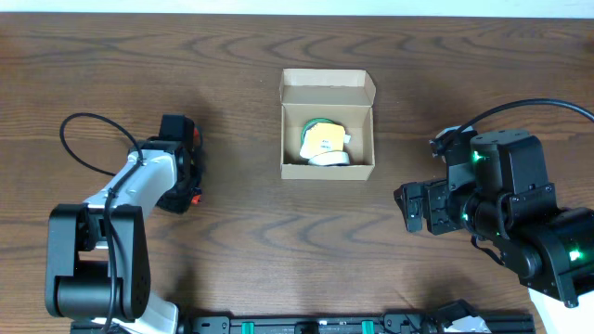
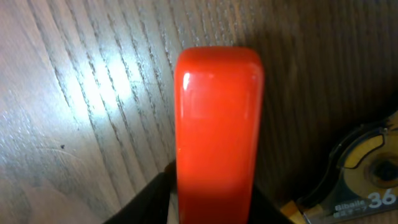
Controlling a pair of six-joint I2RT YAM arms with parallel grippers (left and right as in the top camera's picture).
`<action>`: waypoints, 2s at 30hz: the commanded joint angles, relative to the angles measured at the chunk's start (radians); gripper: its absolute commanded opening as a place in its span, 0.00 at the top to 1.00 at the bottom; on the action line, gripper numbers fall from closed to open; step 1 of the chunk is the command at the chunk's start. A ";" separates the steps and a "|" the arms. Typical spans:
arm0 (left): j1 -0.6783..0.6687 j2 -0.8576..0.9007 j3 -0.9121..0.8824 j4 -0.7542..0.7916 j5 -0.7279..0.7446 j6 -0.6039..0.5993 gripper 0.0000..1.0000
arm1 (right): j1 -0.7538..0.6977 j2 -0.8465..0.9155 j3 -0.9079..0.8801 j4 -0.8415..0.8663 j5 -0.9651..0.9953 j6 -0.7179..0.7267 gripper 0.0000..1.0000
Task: Pack container
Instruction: 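Grasp the red box cutter with the left gripper, then carry the red cutter with the left gripper into the box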
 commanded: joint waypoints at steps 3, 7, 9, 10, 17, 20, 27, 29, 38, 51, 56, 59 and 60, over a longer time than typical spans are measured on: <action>0.002 0.048 -0.021 -0.020 0.003 0.001 0.80 | -0.007 0.001 0.000 -0.002 -0.003 -0.003 0.01; 0.002 0.048 -0.021 -0.022 0.003 0.028 0.93 | -0.007 0.001 0.000 -0.002 -0.003 -0.003 0.01; 0.002 0.048 -0.021 -0.025 0.003 0.029 0.94 | -0.007 0.001 0.000 -0.002 -0.003 -0.003 0.01; 0.002 0.048 -0.021 -0.025 0.003 0.030 0.94 | -0.007 0.001 0.000 -0.002 -0.003 -0.003 0.01; 0.004 0.015 0.026 -0.110 0.005 0.078 0.94 | -0.007 0.001 0.000 -0.002 -0.004 -0.003 0.01; 0.004 -0.025 0.098 -0.200 -0.012 0.131 0.94 | -0.008 0.001 0.000 -0.002 -0.003 -0.003 0.01; -0.028 -0.177 0.252 -0.280 -0.059 0.343 0.94 | -0.008 0.001 0.000 -0.002 -0.004 -0.003 0.01; -0.056 -0.220 0.286 -0.273 -0.058 0.408 0.94 | -0.007 0.001 0.000 -0.002 -0.003 -0.003 0.01; -0.340 -0.224 0.396 -0.071 0.094 0.756 0.94 | -0.008 0.001 0.000 -0.002 -0.004 -0.003 0.01; -0.566 0.134 0.733 -0.241 0.109 1.004 0.94 | -0.007 0.001 0.000 -0.002 -0.003 -0.003 0.01; -0.566 0.181 0.748 -0.242 0.041 0.935 0.95 | -0.007 0.001 0.000 -0.002 -0.004 -0.003 0.01; -0.566 0.192 0.748 -0.218 -0.023 0.914 0.94 | -0.007 0.001 0.000 -0.002 -0.003 -0.003 0.01; -0.566 0.195 0.748 -0.211 -0.036 0.910 0.94 | -0.008 0.001 0.000 -0.002 -0.003 -0.003 0.01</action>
